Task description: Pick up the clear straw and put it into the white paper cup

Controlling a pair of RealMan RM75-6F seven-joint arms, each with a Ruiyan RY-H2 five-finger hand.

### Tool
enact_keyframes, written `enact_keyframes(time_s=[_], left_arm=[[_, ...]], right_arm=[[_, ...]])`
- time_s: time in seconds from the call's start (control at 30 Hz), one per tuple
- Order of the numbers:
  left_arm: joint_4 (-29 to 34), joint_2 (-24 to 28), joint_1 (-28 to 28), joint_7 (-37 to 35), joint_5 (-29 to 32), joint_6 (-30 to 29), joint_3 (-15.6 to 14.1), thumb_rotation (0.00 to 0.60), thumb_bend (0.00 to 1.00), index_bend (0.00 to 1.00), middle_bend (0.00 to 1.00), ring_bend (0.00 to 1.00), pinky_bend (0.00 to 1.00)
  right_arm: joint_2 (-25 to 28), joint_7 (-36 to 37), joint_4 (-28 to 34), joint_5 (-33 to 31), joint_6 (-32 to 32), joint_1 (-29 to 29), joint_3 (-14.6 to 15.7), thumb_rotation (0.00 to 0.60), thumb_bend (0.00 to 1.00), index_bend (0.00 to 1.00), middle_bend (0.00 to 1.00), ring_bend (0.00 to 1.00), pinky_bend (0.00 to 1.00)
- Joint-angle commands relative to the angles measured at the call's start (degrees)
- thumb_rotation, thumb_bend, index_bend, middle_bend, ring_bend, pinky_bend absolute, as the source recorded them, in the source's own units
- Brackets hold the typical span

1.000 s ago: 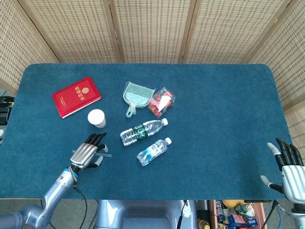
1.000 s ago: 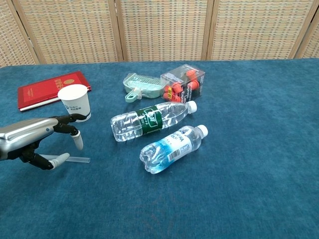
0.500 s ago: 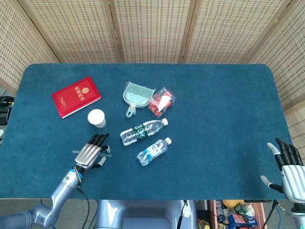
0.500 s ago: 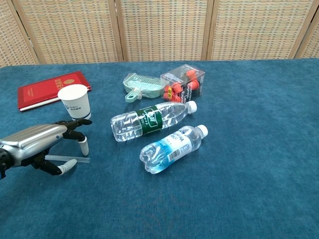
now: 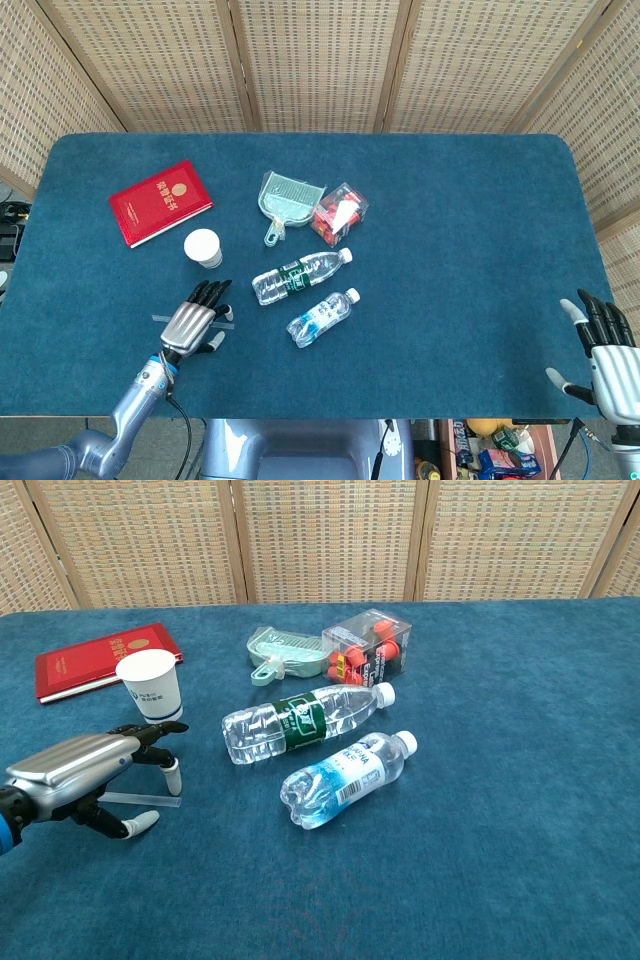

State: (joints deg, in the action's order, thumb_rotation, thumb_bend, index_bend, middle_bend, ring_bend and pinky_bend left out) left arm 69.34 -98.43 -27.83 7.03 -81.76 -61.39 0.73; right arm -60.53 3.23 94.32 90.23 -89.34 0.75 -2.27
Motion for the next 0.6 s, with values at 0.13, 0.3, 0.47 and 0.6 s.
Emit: enact_keyframes(time_s=[0.13,0.3,0.47,0.6], left_arm=[[0.1,0.0,-0.1,-0.4,0.0,0.3,0.0,0.600,0.37,0.44,0.00,0.00,0.00],[0.1,0.0,-0.2,0.0,0.5,0.8,0.1,0.600,0.38,0.55,0.00,0.00,0.00],[0.1,0.0,-0.1,0.7,1.1,1.3,0.1,0.600,0.38,0.59,0.00,0.00,0.00],[0.4,0.3,0.0,0.5,1.4,1.6,0.1,0.600,0.38,0.65,0.00,0.00,0.00]], right_arm=[[0.0,0.0,0.0,-0.2,0.2,0.1,0.0,0.600,0.00,0.00,0.00,0.00,0.00],[0.0,0.0,0.0,-0.2,0.2,0.1,0.0,0.600,0.00,0.00,0.00,0.00,0.00],[0.0,0.0,0.1,-0.2,0.3,0.1,0.0,0.600,0.00,0.00,0.00,0.00,0.00],[0.0,0.1,0.0,-0.2,0.3,0.1,0.0,0.600,0.00,0.00,0.00,0.00,0.00]])
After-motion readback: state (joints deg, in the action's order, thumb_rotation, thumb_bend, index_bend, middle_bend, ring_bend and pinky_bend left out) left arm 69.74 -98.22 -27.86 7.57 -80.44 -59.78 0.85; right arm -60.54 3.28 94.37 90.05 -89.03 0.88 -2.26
